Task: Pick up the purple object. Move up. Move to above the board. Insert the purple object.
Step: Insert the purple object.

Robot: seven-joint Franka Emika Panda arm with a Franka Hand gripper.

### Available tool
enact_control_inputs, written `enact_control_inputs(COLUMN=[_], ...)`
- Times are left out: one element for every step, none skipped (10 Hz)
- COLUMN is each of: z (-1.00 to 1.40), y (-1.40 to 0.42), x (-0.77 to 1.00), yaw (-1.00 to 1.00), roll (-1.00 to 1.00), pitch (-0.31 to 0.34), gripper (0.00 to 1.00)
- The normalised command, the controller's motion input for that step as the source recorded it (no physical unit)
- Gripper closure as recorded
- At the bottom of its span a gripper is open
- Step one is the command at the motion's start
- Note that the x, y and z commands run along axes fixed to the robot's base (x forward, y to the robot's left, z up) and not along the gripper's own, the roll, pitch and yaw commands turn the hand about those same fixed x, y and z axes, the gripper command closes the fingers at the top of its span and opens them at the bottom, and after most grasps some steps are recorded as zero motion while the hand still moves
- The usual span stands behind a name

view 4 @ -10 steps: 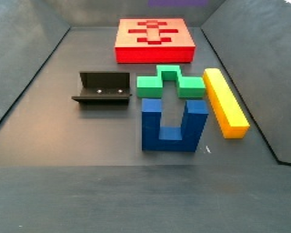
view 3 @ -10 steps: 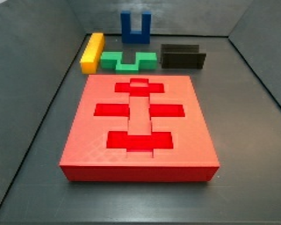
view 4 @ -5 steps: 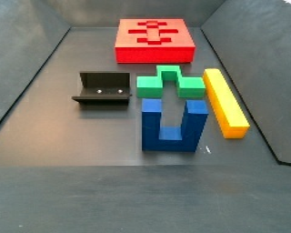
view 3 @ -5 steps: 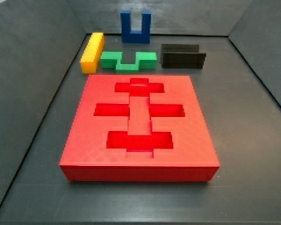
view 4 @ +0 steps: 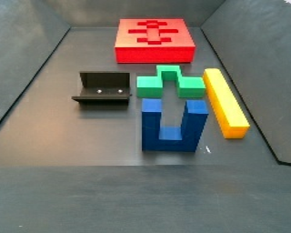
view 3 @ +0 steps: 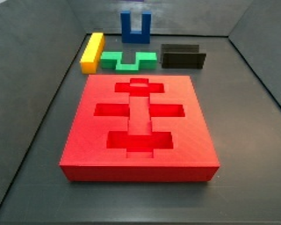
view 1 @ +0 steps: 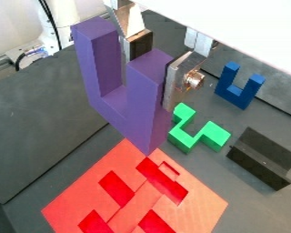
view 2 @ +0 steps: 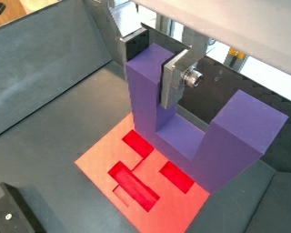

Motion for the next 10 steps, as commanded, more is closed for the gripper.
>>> enact_control_inputs(z=[0.00, -0.07, -0.24, -0.27, -0.26, -0.30, -0.34, -0.34, -0.29, -0.29], y=[0.00, 0.00, -0.18, -0.42, -0.55, -0.51, -0.50, -0.47, -0.46, -0.42], x=[0.03, 0.17, 0.40, 0.49, 0.51, 0.48, 0.45, 0.45, 0.48, 0.42], yaw=[0.00, 0.00, 0.00, 0.13, 0.20, 0.17, 0.10, 0.09, 0.07, 0.03], roll=[0.00, 0.00, 0.00, 0.05, 0.12, 0.22, 0.32, 0.37, 0.40, 0.29], pitch=[0.000, 0.000, 0.000, 0.000, 0.019, 0.077, 0.120, 0.133, 0.124, 0.074], gripper=[1.00, 1.00, 1.00, 1.00, 1.00, 1.00, 1.00, 1.00, 1.00, 1.00])
